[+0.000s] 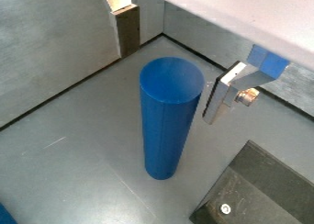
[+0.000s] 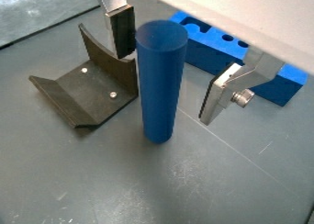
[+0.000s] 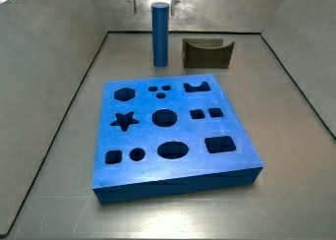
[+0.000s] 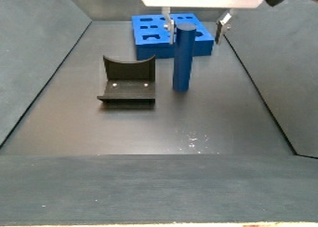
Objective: Pick up the round object. Move up. Move to above the board. Insert the round object.
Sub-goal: Pick up the round object.
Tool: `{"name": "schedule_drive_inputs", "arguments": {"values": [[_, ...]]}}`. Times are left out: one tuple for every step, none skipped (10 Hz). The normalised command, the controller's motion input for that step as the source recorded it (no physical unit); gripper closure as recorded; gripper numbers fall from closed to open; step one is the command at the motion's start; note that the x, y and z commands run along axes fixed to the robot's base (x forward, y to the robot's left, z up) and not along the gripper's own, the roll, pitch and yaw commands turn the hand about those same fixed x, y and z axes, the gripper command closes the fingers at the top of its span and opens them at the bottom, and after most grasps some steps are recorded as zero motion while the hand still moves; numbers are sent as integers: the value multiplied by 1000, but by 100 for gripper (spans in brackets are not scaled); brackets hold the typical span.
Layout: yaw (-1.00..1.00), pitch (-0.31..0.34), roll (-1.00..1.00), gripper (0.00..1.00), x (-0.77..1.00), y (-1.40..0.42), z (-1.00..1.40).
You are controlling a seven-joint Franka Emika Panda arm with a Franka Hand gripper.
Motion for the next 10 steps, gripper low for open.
{"name": "schedule_drive_inputs", "arguments": {"values": [[0, -360, 337, 0, -209, -540, -743], [0, -14, 0, 0, 0, -77, 0], [0, 0, 0, 100, 0, 0, 0], [0, 0, 0, 100, 0, 0, 0], [0, 0, 0, 100, 0, 0, 0], [0, 0, 0, 100, 0, 0, 0], [0, 0, 0, 100, 0, 0, 0], [0, 0, 0, 100, 0, 0, 0], [0, 0, 0, 100, 0, 0, 0], [0, 0, 0, 100, 0, 0, 0]]}}
